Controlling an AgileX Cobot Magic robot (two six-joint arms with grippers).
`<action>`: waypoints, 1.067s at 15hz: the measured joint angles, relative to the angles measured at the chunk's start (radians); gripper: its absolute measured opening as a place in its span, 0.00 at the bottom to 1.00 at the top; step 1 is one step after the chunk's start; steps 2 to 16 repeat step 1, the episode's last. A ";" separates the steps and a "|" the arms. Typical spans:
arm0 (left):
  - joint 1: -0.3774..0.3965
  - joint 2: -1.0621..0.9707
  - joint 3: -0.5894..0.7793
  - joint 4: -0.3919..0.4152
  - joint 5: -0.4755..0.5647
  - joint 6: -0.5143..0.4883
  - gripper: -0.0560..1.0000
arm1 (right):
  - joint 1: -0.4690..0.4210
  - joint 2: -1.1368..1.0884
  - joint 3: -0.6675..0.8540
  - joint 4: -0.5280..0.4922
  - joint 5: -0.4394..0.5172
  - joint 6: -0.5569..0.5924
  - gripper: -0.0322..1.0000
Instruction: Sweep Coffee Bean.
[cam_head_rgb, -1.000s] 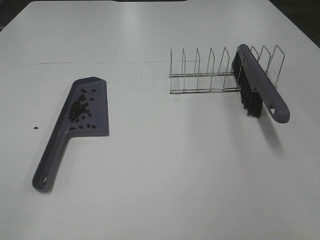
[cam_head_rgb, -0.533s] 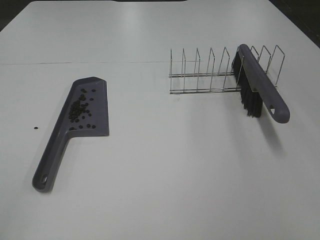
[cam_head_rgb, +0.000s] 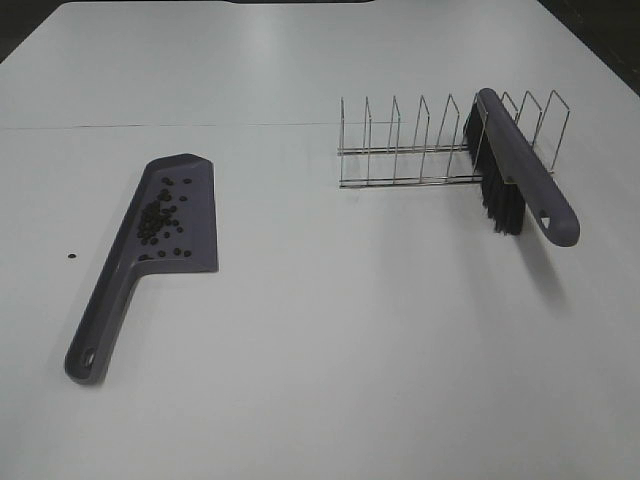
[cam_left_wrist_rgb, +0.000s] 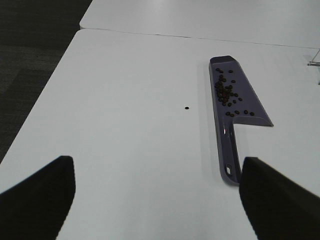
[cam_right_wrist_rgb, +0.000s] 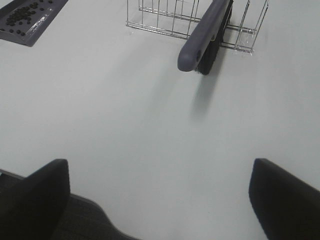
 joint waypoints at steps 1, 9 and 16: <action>0.000 0.000 0.000 0.000 0.000 0.000 0.82 | 0.000 0.000 0.000 0.000 0.000 0.000 0.86; 0.000 0.000 0.000 0.000 0.000 0.000 0.82 | 0.000 0.000 0.000 0.000 0.000 0.000 0.86; 0.000 0.000 0.000 0.000 0.000 0.000 0.82 | 0.000 0.000 0.000 0.000 0.000 0.000 0.86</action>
